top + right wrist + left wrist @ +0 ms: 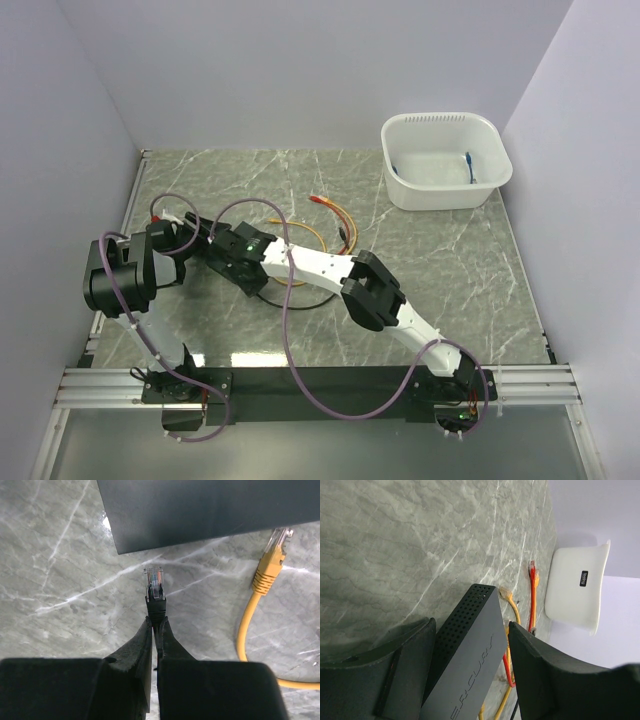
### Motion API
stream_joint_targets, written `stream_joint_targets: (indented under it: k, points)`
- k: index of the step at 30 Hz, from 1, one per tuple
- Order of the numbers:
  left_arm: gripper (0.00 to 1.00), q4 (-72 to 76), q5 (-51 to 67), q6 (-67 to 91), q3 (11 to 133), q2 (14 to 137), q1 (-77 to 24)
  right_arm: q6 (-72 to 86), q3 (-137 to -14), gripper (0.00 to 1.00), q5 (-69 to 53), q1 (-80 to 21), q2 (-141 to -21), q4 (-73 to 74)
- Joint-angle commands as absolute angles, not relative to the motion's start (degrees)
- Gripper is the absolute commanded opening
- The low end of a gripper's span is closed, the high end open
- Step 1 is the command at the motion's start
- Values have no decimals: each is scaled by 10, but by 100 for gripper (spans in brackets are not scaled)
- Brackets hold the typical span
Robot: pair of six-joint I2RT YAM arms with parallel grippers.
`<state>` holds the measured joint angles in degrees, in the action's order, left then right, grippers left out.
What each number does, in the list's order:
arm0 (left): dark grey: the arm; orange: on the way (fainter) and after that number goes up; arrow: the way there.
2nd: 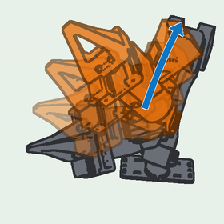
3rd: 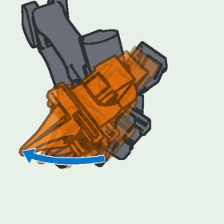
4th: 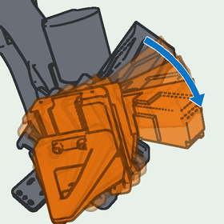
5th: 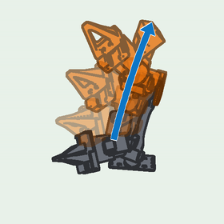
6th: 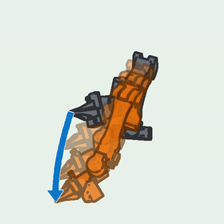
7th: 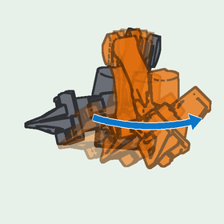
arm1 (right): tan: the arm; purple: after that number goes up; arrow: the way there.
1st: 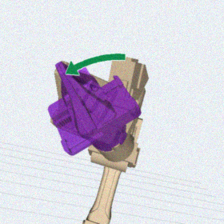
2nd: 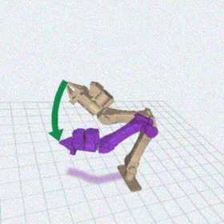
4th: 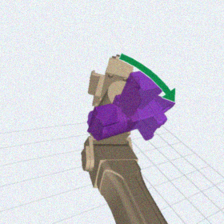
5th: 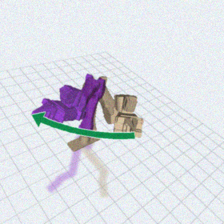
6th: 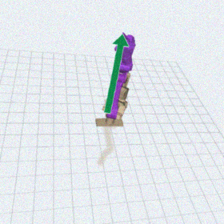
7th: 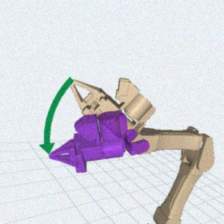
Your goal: Insert the plug into the switch port
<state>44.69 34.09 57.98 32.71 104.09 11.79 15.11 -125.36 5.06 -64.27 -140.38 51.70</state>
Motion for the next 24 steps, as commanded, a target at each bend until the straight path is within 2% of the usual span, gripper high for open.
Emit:
stream_joint_targets:
  k: [1,24]
  points:
    - [66,451,339,567,333,1025,114,148,-1261,0,59,-646,-1393,528]
    - [66,417,330,533,344,1008,96,140,-1396,0,85,-627,-1473,581]
